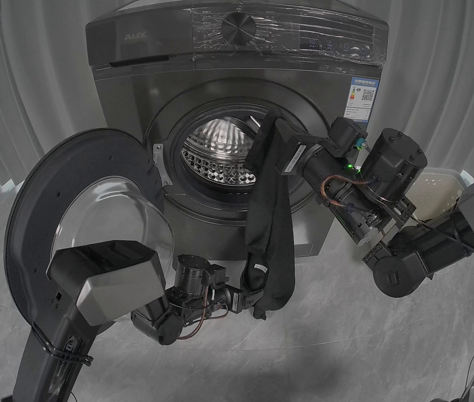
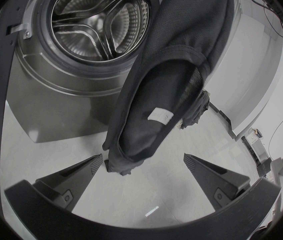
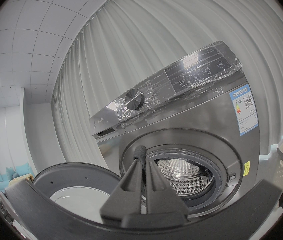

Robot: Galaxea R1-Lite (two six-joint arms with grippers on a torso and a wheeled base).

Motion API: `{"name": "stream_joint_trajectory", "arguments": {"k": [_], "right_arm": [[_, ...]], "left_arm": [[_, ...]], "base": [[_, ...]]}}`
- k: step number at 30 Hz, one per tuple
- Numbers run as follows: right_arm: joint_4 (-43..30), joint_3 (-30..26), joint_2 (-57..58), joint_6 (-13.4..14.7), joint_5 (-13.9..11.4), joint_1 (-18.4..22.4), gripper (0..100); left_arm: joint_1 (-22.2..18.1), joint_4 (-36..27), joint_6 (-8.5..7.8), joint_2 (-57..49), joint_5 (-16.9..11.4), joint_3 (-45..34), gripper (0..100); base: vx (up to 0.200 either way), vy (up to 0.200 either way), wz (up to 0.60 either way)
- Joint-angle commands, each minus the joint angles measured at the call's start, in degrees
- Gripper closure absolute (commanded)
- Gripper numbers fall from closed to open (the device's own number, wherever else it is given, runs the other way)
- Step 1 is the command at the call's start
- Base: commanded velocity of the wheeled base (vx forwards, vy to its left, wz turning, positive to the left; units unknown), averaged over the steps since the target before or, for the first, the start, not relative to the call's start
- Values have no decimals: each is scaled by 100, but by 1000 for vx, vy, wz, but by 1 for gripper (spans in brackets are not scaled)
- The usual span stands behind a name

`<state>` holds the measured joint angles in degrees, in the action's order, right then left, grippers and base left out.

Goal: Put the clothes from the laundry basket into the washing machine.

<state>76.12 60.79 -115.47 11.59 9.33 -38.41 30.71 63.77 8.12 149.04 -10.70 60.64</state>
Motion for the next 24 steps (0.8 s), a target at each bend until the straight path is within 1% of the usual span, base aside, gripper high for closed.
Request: {"name": "stream_joint_trajectory", "arguments": {"k": [1, 3, 5, 7, 8, 12, 16, 17, 21, 24], "right_arm": [[8, -41, 7, 10, -1, -70, 100], [8, -68, 16, 10, -1, -79, 100], [26, -94, 16, 10, -1, -79, 100], [26, -94, 16, 10, -1, -79, 100], [35, -94, 7, 10, -1, -79, 100], [35, -94, 16, 1, -1, -87, 100], [43, -103, 24, 10, -1, -114, 100], [43, -103, 24, 10, -1, -123, 100], [43, -112, 33, 10, -1, -123, 100], [52, -112, 33, 10, -1, -123, 100]], "left_arm": [[-65, -58, 5, 327, -20, 519, 0], [-65, -75, 5, 398, -46, 660, 0], [-65, -102, 14, 433, -160, 739, 0], [-65, -110, 14, 433, -169, 748, 0], [-65, -189, 23, 459, -222, 924, 0], [-74, -339, 102, 538, -222, 1205, 0], [-65, -435, 129, 626, -222, 1486, 0], [-65, -497, 129, 644, -222, 1557, 100], [-65, -629, 164, 749, -204, 1891, 100], [-65, -638, 164, 811, -160, 1996, 100]], "base": [[0, 0, 0], [0, 0, 0], [0, 0, 0], [0, 0, 0], [0, 0, 0], [0, 0, 0], [0, 0, 0], [0, 0, 0], [0, 0, 0], [0, 0, 0]]}}
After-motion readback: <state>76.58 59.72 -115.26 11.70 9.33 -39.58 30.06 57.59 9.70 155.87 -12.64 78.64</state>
